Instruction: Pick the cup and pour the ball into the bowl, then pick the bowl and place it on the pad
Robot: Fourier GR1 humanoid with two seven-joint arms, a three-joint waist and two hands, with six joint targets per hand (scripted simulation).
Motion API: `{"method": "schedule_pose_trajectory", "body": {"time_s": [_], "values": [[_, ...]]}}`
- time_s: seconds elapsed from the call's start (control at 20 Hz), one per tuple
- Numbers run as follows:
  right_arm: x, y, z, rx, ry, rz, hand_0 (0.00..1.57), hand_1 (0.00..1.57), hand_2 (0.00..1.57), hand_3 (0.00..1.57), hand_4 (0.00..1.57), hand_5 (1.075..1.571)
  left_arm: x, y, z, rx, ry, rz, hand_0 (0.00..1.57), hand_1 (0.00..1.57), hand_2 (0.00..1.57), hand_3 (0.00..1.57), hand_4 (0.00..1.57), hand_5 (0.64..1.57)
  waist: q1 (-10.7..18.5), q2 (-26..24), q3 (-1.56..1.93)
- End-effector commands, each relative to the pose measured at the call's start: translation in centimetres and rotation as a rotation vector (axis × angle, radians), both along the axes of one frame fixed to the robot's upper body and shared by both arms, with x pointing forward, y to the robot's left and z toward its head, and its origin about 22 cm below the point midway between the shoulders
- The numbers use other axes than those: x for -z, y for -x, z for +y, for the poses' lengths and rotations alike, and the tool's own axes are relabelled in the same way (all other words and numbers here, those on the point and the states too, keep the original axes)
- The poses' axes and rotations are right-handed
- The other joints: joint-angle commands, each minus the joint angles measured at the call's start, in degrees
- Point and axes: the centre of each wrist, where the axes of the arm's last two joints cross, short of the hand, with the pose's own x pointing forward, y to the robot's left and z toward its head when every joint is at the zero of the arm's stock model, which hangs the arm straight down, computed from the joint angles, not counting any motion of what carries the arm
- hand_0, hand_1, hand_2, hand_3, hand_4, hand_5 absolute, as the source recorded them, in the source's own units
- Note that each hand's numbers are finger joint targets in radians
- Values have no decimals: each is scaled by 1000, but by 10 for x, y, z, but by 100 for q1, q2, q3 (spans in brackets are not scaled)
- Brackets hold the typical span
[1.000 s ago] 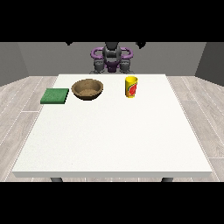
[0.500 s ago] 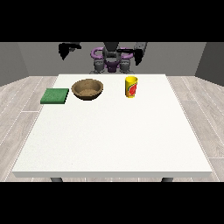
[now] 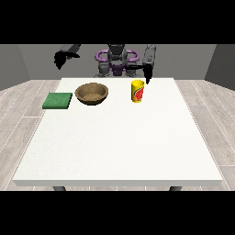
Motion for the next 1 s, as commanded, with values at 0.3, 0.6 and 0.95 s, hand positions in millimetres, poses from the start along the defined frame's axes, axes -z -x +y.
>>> {"method": "schedule_pose_trajectory", "body": {"time_s": [0.3,0.6,0.95], "values": [[2,-13,-16,-21,-13,11,0,0,0,0,254,1571,40,-36,7,-36,-7,32,0,0,0,0,0,1490,-129,-1,-2],[2,-2,-43,-54,-3,-78,0,0,0,0,273,1569,71,-20,22,-117,-87,0,848,848,0,0,253,1455,-459,615,-2],[-5,-6,-78,-30,-15,-67,0,0,0,0,310,1569,68,-38,-1,-181,-255,5,1309,1309,1571,1571,1211,1550,-461,425,0]]}}
